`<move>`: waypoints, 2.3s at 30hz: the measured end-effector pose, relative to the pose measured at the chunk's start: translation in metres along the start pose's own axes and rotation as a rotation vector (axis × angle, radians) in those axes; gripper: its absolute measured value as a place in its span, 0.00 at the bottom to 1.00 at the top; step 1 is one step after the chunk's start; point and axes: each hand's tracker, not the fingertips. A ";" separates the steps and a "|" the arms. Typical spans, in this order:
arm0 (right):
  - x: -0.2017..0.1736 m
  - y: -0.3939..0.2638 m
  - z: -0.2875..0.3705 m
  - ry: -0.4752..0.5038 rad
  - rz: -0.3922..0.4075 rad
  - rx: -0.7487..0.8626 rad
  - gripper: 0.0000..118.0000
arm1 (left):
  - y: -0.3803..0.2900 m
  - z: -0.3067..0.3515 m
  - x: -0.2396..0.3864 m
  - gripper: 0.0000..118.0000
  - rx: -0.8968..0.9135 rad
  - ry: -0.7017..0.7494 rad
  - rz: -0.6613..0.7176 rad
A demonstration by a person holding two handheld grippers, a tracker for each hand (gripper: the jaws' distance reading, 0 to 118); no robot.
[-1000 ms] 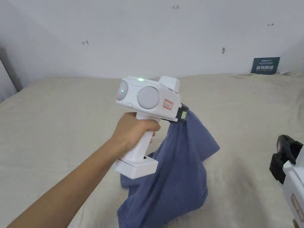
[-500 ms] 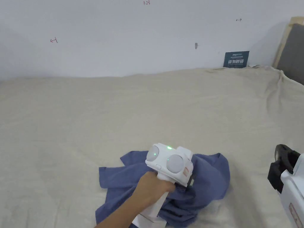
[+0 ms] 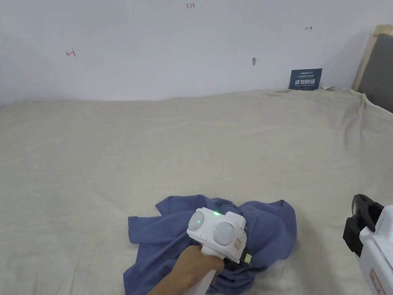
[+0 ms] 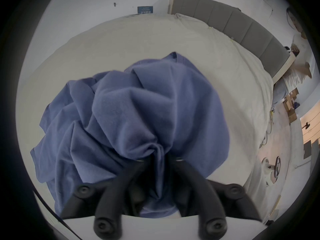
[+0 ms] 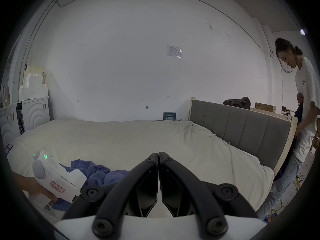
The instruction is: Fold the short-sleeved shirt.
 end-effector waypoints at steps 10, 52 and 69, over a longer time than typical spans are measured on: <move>-0.021 0.023 0.006 0.044 0.010 0.046 0.00 | 0.004 0.089 -0.004 0.95 0.307 0.055 0.040; -0.066 0.016 0.003 0.145 0.021 0.137 0.00 | -0.182 0.221 -0.100 0.00 0.965 0.678 0.201; -0.068 0.021 0.004 0.143 0.016 0.130 0.00 | -0.162 0.220 -0.111 0.00 0.897 0.627 0.236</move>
